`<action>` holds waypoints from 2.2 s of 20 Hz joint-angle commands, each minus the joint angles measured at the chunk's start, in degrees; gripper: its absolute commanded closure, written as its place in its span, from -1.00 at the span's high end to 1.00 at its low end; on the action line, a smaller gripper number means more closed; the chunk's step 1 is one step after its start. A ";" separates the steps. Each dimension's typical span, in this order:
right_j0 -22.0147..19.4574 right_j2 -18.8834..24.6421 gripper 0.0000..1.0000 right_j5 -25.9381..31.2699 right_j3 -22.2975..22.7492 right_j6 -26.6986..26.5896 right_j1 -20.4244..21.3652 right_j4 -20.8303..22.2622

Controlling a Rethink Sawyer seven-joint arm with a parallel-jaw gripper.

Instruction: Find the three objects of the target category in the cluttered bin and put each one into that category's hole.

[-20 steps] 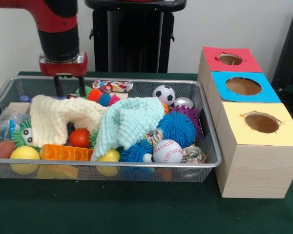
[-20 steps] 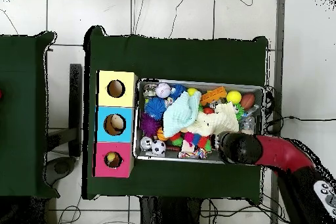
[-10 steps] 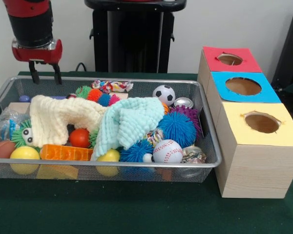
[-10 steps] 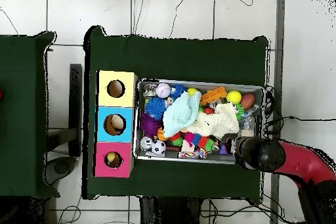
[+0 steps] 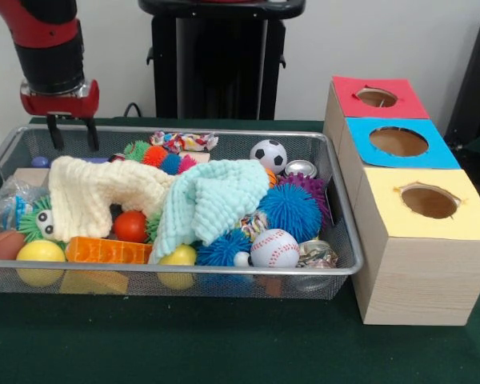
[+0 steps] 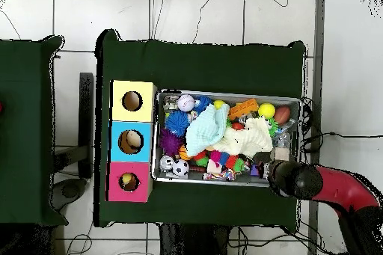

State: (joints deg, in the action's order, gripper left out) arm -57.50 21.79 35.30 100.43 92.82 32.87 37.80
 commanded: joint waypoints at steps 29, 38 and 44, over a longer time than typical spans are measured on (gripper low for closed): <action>15.66 4.23 1.00 -8.01 -5.34 5.85 -6.60 5.71; 18.93 3.28 1.00 -0.13 -5.73 5.30 -3.36 -2.61; 19.97 1.52 1.00 0.89 -4.56 6.08 -1.63 -5.68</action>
State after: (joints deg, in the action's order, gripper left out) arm -40.68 21.44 31.43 96.98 92.81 31.05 37.66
